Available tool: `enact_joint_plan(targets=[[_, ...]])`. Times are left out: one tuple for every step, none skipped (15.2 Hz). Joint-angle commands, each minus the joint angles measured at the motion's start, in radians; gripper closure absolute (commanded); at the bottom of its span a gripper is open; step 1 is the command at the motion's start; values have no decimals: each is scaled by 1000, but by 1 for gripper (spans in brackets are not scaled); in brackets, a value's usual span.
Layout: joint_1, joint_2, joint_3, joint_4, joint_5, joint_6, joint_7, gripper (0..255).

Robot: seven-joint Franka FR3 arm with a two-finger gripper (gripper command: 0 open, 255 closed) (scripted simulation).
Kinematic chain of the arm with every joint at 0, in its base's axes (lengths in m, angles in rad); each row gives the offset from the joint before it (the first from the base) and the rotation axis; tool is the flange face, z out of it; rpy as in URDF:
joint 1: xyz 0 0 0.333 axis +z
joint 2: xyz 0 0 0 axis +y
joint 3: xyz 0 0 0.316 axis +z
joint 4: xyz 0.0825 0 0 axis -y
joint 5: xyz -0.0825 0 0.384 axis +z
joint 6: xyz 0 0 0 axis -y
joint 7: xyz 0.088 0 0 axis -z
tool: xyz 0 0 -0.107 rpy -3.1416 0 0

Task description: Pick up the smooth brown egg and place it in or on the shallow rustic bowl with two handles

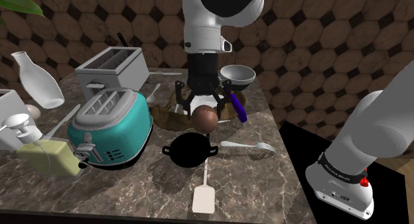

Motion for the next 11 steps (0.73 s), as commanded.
enact_joint_plan(targets=[[3, 93, 26, 81, -37, 21, 44, 255], [8, 138, 36, 125, -59, 27, 68, 255], [12, 165, 41, 151, -72, 29, 82, 255], [14, 168, 40, 141, -73, 42, 78, 255], [15, 171, 41, 130, -73, 54, 75, 255], [16, 175, 42, 121, -73, 67, 72, 255], [17, 178, 42, 111, -73, 79, 68, 255], [17, 182, 43, 101, -74, 92, 65, 255], [18, 186, 44, 92, -74, 104, 62, 255], [19, 191, 44, 83, -75, 117, 59, 255], [20, 195, 45, 74, -75, 129, 56, 255]])
